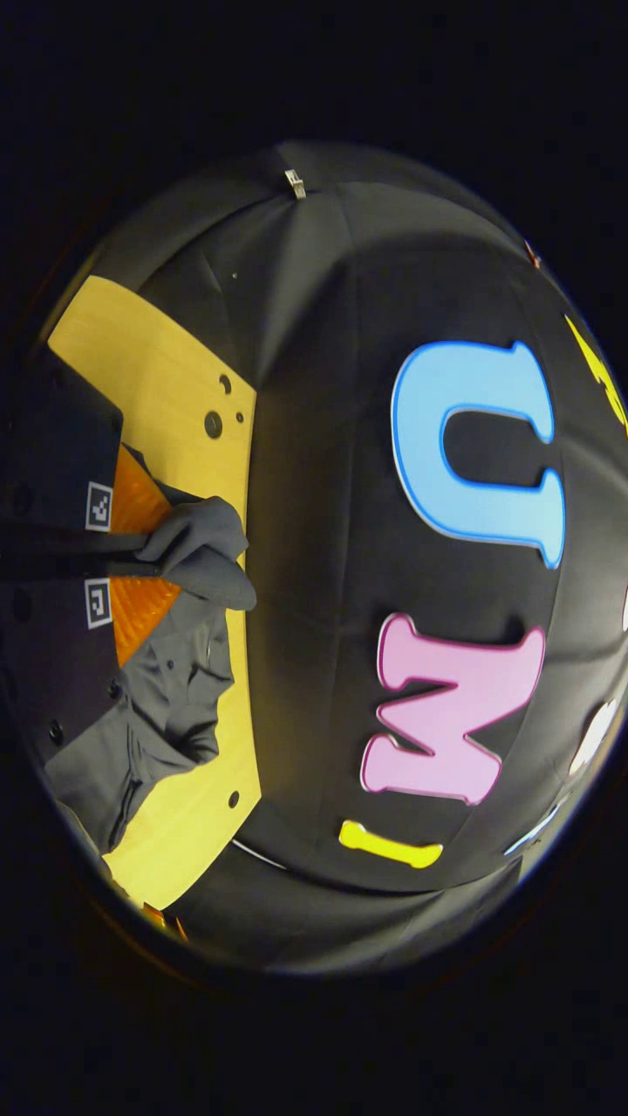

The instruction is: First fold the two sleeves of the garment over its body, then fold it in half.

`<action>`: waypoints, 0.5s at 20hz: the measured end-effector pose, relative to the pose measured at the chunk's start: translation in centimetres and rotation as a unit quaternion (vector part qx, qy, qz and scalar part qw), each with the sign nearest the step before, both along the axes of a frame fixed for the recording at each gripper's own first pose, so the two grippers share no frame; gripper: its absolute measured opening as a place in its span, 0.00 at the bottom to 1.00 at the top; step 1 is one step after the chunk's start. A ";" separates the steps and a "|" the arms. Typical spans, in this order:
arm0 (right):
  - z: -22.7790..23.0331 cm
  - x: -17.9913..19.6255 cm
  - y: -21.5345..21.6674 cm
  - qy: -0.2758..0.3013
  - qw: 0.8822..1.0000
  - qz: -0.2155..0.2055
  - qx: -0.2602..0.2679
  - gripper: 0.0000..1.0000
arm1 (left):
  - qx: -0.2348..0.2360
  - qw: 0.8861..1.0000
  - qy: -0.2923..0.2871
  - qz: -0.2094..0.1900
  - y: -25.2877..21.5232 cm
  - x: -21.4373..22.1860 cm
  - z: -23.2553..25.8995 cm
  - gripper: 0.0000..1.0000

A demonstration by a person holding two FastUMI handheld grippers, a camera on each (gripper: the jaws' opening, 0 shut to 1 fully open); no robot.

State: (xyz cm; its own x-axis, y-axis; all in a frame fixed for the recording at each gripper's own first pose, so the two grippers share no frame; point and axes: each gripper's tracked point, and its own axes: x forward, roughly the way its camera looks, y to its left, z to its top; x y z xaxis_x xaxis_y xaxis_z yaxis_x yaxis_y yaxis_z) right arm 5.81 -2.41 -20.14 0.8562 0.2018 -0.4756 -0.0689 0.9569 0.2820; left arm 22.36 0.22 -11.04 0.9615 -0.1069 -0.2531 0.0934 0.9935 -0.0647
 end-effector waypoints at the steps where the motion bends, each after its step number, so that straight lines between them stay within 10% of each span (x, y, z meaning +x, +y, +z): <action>1: -0.2 -0.1 -0.7 0.001 1.000 -0.002 0.000 0.89 | 0.000 1.000 0.002 -0.010 -1.6 0.2 -0.1 0.05; 10: -1.8 0.2 -5.6 0.014 1.000 -0.015 0.001 0.89 | -0.003 0.998 0.029 -0.056 -12.8 1.6 -2.2 0.06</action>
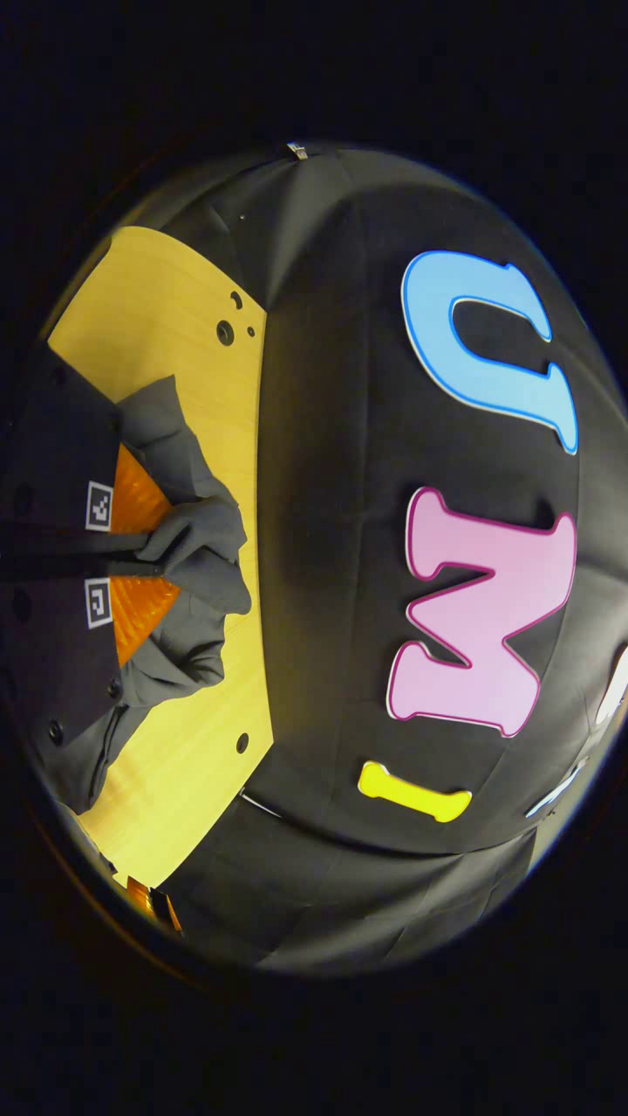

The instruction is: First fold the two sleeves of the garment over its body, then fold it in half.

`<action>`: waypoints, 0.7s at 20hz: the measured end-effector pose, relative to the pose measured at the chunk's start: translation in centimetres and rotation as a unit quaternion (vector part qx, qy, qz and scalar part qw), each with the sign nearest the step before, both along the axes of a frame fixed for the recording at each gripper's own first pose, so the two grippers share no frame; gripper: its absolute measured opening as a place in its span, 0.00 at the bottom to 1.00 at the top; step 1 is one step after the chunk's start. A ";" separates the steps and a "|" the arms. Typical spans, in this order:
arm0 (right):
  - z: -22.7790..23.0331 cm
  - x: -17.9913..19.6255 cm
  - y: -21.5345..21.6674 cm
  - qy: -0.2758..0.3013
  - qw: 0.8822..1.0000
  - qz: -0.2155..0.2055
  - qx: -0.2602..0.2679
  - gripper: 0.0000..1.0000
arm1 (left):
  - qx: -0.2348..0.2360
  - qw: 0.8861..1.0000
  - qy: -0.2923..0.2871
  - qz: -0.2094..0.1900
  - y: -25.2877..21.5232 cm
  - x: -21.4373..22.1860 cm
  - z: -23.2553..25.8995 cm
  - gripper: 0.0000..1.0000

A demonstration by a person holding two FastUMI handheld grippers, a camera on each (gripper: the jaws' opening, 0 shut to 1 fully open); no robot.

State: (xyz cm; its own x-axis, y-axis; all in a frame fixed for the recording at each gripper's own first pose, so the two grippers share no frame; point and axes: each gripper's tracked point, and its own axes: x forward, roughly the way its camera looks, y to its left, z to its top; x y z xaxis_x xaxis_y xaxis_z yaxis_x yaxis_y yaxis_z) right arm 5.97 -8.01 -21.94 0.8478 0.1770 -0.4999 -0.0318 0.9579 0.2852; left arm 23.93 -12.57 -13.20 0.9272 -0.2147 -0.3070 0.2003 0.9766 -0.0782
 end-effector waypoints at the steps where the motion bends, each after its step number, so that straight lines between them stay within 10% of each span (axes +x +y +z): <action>1: -0.2 0.0 -0.4 0.002 1.000 0.000 0.002 0.89 | 0.003 1.000 0.005 -0.003 -0.9 0.2 -0.7 0.06; 14: -2.6 0.2 -3.8 0.026 1.000 0.015 0.000 0.89 | 0.069 0.993 0.088 -0.039 -8.8 1.1 -13.3 0.11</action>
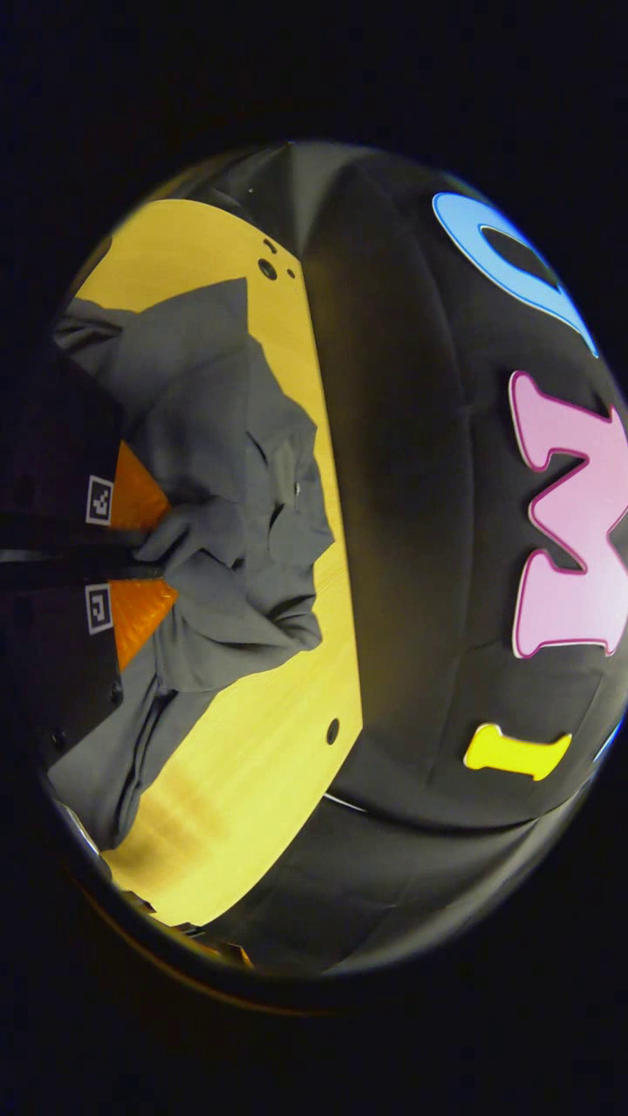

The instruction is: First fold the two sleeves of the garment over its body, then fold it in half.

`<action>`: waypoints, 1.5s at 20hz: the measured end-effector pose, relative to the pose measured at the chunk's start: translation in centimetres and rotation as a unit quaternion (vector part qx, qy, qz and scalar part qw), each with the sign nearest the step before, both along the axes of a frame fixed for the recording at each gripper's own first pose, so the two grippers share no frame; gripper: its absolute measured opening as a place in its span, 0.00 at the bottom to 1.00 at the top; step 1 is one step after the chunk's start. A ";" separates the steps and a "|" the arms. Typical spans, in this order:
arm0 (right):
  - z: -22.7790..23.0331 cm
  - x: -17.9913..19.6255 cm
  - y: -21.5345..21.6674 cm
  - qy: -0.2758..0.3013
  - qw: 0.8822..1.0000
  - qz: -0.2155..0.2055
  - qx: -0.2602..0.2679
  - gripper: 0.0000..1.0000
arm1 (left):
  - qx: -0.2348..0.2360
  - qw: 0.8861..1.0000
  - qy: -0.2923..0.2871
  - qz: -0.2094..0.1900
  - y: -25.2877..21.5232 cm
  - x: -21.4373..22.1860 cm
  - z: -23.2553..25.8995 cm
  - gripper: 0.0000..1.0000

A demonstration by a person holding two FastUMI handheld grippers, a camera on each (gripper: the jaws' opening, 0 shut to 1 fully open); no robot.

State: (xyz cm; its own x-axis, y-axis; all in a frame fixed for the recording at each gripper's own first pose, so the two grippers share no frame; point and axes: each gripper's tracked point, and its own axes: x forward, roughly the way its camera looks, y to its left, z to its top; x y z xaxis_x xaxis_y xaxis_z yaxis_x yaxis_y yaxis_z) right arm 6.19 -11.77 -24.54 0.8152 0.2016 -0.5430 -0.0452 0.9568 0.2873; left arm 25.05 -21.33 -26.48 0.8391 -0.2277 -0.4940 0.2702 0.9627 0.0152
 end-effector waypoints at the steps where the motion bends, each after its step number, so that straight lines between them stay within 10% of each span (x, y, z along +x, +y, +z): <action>1: 0.0 0.1 0.0 0.001 1.000 0.001 0.000 0.89 | -0.001 1.000 0.006 -0.002 -0.3 -0.1 -0.6 0.13; 5: 0.0 0.1 0.4 0.001 1.000 0.004 0.003 0.89 | -0.007 1.000 0.022 -0.011 -0.7 -1.0 -2.3 0.29; 11: 0.9 -0.2 1.8 -0.006 1.000 0.005 0.003 0.89 | -0.011 0.999 0.032 -0.040 -1.2 -3.3 -1.5 0.94; 17: 2.2 -0.7 3.7 -0.014 1.000 0.006 0.002 0.88 | -0.035 0.997 0.025 -0.059 0.5 -7.2 3.0 0.95; 30: 0.2 -5.8 7.8 0.023 0.998 0.051 -0.022 0.90 | -0.034 0.999 0.005 0.037 17.0 -19.2 7.3 0.96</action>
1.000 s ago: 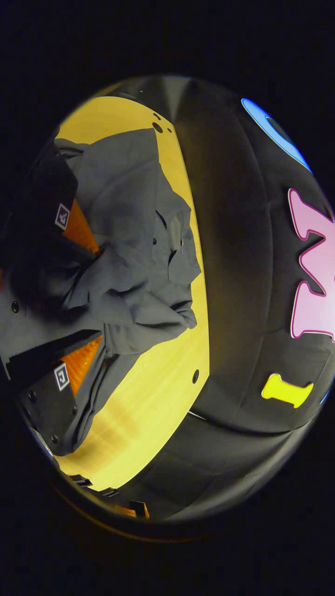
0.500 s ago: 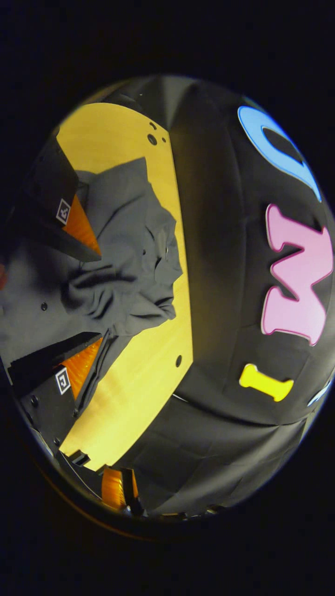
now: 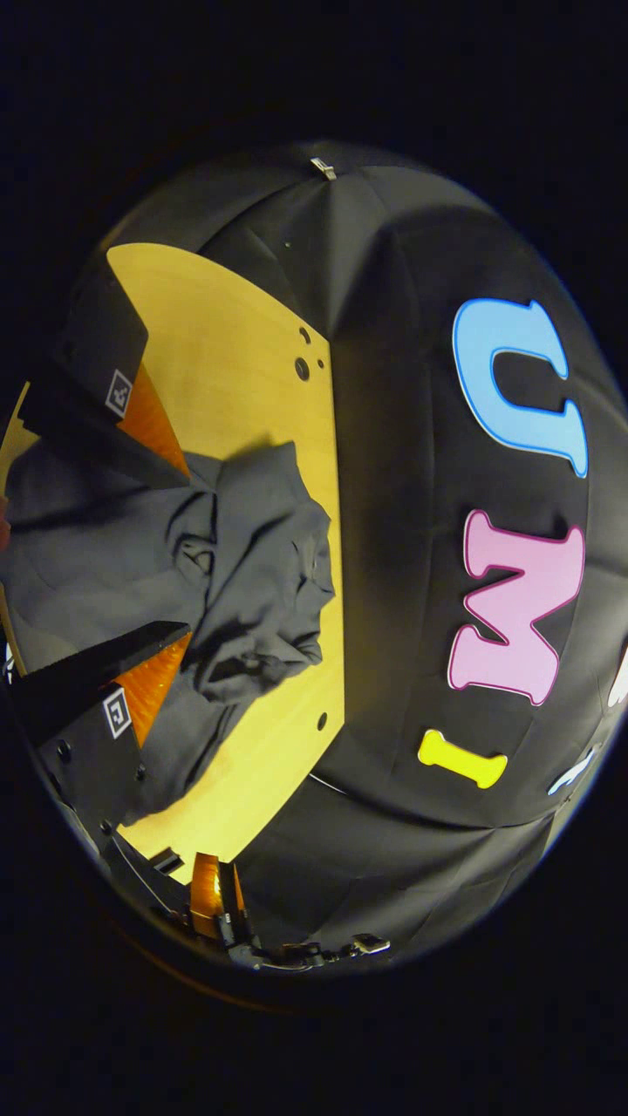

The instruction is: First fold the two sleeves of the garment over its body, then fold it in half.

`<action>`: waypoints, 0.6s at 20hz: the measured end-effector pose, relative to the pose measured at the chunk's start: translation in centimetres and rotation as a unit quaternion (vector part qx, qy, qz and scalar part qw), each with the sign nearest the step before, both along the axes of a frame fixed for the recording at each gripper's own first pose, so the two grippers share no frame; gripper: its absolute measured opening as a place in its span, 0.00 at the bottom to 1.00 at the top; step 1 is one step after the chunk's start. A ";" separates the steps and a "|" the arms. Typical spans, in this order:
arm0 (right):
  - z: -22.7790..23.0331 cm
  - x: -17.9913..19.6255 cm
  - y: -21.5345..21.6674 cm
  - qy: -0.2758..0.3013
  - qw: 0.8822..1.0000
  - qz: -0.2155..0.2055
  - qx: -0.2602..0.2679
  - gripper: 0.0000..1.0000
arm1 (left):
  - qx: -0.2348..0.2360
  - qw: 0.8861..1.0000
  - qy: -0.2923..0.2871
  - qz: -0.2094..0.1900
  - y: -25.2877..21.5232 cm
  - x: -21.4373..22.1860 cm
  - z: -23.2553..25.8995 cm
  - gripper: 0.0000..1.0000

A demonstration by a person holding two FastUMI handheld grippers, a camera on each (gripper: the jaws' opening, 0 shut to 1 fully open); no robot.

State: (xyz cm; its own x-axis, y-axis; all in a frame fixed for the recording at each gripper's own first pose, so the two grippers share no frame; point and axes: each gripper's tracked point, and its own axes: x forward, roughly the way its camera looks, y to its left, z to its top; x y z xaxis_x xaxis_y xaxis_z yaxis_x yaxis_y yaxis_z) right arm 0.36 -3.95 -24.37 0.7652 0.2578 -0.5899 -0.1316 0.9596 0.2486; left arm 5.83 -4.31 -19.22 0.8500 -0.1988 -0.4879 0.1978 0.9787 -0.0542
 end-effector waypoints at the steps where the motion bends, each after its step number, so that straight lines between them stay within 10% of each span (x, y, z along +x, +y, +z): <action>1: -0.6 -0.6 0.1 0.007 1.000 0.001 -0.002 0.90 | 0.005 1.000 0.010 0.002 0.9 -1.1 -1.0 0.96; 12: -7.2 -5.3 -0.9 0.081 0.996 -0.005 -0.037 0.95 | 0.048 0.991 0.118 0.041 7.0 -9.5 -11.5 0.96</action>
